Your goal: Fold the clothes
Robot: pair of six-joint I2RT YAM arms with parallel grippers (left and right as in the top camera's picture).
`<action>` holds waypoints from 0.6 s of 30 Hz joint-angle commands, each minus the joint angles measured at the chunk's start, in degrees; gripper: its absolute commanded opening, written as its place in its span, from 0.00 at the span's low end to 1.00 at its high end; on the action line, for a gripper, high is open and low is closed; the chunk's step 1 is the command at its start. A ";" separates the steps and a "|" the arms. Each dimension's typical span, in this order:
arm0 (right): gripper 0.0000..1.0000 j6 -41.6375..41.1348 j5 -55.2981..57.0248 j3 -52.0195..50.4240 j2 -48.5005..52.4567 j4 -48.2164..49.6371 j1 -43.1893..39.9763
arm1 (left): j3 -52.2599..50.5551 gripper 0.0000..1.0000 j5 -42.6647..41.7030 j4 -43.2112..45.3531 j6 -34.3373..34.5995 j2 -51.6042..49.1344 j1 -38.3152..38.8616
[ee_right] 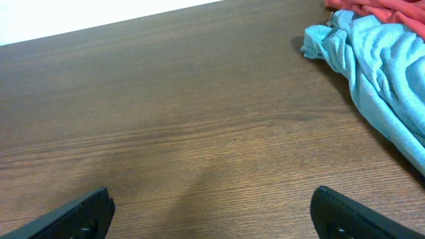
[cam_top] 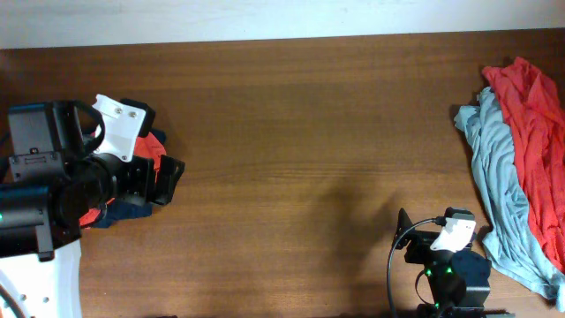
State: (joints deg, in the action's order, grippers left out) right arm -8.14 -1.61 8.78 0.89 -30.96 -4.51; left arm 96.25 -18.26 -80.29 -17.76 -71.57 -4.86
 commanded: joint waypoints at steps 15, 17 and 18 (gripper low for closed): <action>0.99 0.22 -0.76 -0.44 -0.57 0.35 -0.39 | -7.72 0.99 1.22 11.28 0.39 8.98 2.19; 0.99 0.20 -0.76 -0.44 -0.57 0.35 -0.39 | -14.32 0.99 0.85 19.45 0.39 12.59 3.21; 0.99 0.20 -0.76 -0.44 -0.57 0.35 -0.39 | -18.45 0.99 0.87 23.52 0.39 14.73 3.76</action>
State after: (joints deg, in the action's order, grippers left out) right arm -8.16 -1.69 8.78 0.91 -30.81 -4.51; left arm 87.15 -17.32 -63.77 -17.69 -62.50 -2.74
